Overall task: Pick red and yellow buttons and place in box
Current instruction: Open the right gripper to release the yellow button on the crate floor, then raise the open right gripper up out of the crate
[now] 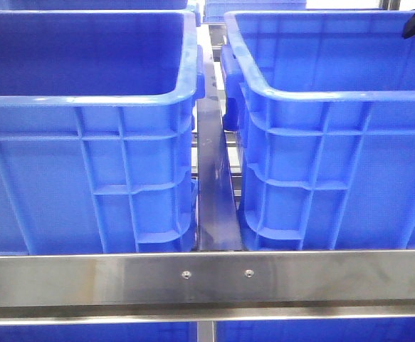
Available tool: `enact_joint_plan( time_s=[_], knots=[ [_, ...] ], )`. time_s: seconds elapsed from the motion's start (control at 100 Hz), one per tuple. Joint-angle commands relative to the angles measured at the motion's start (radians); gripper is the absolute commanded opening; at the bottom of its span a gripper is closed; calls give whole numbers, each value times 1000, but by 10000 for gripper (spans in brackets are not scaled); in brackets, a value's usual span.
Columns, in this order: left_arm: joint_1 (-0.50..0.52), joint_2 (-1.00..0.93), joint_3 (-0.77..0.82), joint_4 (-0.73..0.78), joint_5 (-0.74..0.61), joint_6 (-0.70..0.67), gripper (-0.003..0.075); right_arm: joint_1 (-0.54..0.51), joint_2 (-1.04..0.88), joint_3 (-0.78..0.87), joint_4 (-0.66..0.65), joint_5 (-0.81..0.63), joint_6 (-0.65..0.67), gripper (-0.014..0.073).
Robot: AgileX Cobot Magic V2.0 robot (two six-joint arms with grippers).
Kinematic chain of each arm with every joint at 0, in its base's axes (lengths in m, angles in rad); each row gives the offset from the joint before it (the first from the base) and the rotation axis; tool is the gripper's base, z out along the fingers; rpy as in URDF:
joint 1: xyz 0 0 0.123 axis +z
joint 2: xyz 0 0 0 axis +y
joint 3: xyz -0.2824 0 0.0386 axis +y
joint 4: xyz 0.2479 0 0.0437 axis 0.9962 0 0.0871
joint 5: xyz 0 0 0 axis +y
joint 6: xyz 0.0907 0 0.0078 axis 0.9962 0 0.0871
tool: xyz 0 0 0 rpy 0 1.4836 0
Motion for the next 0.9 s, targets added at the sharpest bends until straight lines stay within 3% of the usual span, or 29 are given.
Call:
enact_joint_plan(
  time_s=[0.0, 0.38, 0.89],
  knots=[
    [1, 1, -27, -23, -83, -8, 589, 16, -109, 17, 5, -8, -72, 624],
    [1, 1, -27, -24, -83, -8, 589, 121, -397, 176, 5, -64, -177, 624],
    [1, 1, -27, -24, -83, -8, 589, 122, -879, 488, 5, -63, -181, 624]
  ],
)
